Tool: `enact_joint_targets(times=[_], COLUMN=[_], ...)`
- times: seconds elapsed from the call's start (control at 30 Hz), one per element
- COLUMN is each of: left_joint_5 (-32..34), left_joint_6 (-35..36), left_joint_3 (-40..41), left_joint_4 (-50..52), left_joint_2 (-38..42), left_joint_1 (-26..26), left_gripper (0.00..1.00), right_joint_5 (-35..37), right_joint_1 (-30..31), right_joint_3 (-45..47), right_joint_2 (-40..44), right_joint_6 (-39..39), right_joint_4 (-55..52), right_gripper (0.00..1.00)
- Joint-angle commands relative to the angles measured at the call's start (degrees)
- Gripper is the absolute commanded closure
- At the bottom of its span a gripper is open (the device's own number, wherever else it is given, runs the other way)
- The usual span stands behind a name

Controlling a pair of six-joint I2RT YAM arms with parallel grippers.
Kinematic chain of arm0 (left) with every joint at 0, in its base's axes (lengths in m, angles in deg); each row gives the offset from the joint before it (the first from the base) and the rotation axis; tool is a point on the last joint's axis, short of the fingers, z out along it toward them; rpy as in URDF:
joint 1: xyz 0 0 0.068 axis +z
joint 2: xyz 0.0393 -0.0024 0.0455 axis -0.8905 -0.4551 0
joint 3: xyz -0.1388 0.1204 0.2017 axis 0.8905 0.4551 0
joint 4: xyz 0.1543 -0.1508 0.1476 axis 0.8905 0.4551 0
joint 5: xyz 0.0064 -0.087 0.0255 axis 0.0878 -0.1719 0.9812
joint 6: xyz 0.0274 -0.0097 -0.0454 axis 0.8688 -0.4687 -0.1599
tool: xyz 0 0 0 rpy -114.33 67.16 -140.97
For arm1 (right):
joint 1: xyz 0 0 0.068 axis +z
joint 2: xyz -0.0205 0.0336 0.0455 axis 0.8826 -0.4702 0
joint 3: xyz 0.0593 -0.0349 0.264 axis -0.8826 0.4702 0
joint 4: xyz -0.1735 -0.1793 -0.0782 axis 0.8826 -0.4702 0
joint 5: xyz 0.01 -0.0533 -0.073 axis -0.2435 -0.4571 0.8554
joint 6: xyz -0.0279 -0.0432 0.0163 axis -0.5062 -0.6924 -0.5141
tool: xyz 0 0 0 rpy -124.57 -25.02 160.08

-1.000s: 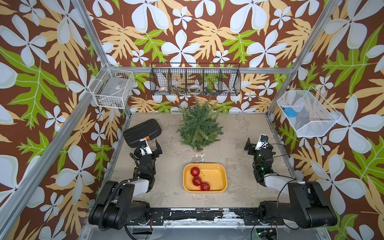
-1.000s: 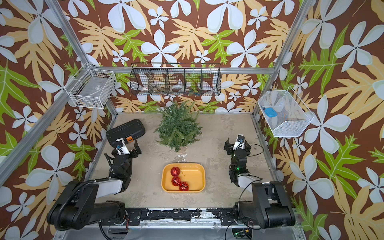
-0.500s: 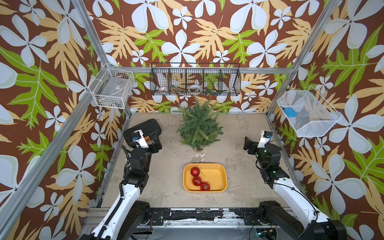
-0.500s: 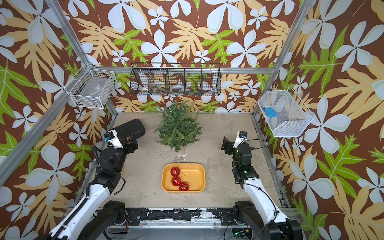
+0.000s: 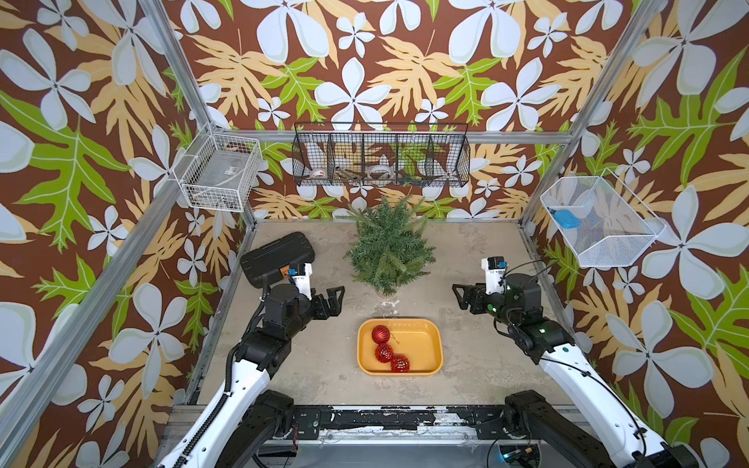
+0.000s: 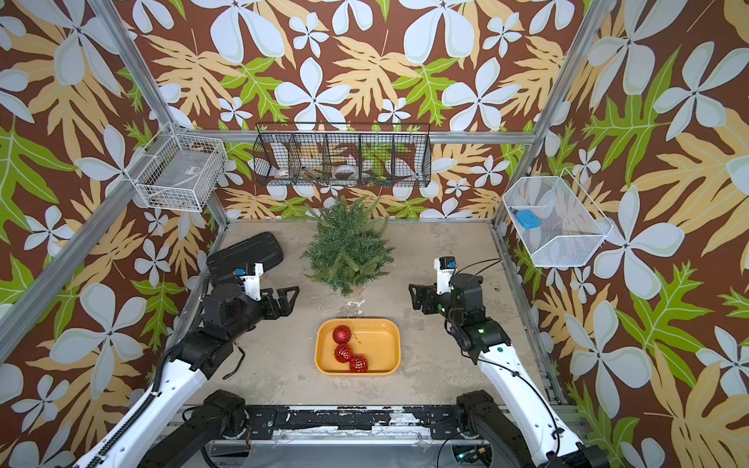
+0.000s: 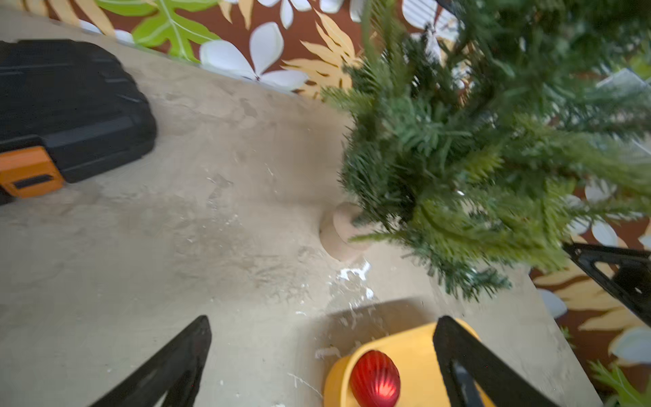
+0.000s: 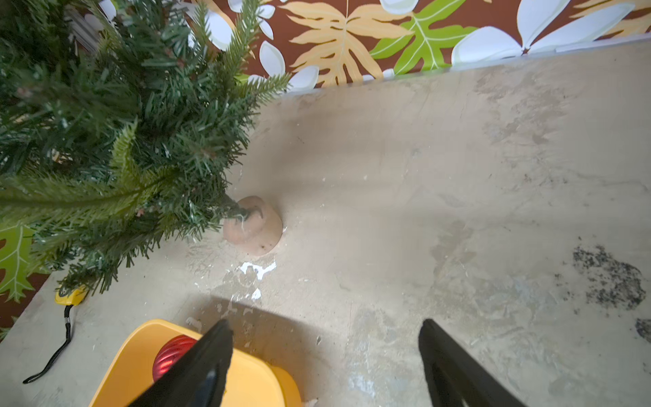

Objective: Decorate the small christmas tree with ornaments
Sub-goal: Pick up an ornament from the container.

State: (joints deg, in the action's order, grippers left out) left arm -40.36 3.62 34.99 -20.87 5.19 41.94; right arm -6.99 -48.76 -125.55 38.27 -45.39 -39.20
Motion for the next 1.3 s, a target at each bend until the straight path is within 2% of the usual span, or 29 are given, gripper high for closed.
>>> enact_joint_targets(times=[0.0,0.1,0.27,0.4,0.5,0.6,0.77,0.9,1.03,1.27], left_joint_5=[5.43,5.36,3.62,2.94,2.28,0.45,0.59,-5.47,-5.89,-6.89], left_joint_6=[0.12,-1.55,-1.12,1.15,3.42,5.61,7.89,6.49,5.91,5.81], left_joint_3=[-1.55,-1.79,-1.62,-2.85,-3.78,-4.21,-2.35,-0.2,0.5,0.93], left_joint_4=[6.11,7.93,7.71,7.98,7.94,7.25,4.0,0.97,0.51,-0.03], left_joint_2=[-1.02,-1.85,-2.46,-5.73,-8.06,-9.62,-9.54,-9.11,-8.95,-8.13], left_joint_1=[-5.08,-8.09,-8.99,-8.91,-8.15,-4.98,-2.14,-0.37,-0.36,-0.36], left_gripper=[0.0,0.0,0.0,0.0,0.0,0.0,0.0,0.0,0.0,0.0], right_joint_5=[-4.06,-7.33,-8.02,-3.0,-0.59,1.35,5.97,5.91,5.0,5.4], right_joint_1=[0.23,2.01,11.61,21.77,28.68,33.12,38.66,41.87,44.48,44.58], right_joint_3=[-0.96,-2.17,-3.58,-4.14,-5.04,-6.71,-7.67,-7.58,-8.41,-7.52], right_joint_2=[0.09,-0.86,-3.17,-6.23,-9.36,-12.89,-17.22,-22.0,-26.98,-29.84], right_joint_6=[0.6,0.76,0.48,4.24,5.92,7.79,15.31,19.08,19.67,18.63], right_joint_4=[-4.94,-7.67,-11.69,-14.08,-16.34,-19.76,-19.67,-15.62,-13.71,-13.4], right_gripper=[0.18,0.21,0.28,0.35,0.35,0.35,0.35,0.34,0.33,0.3])
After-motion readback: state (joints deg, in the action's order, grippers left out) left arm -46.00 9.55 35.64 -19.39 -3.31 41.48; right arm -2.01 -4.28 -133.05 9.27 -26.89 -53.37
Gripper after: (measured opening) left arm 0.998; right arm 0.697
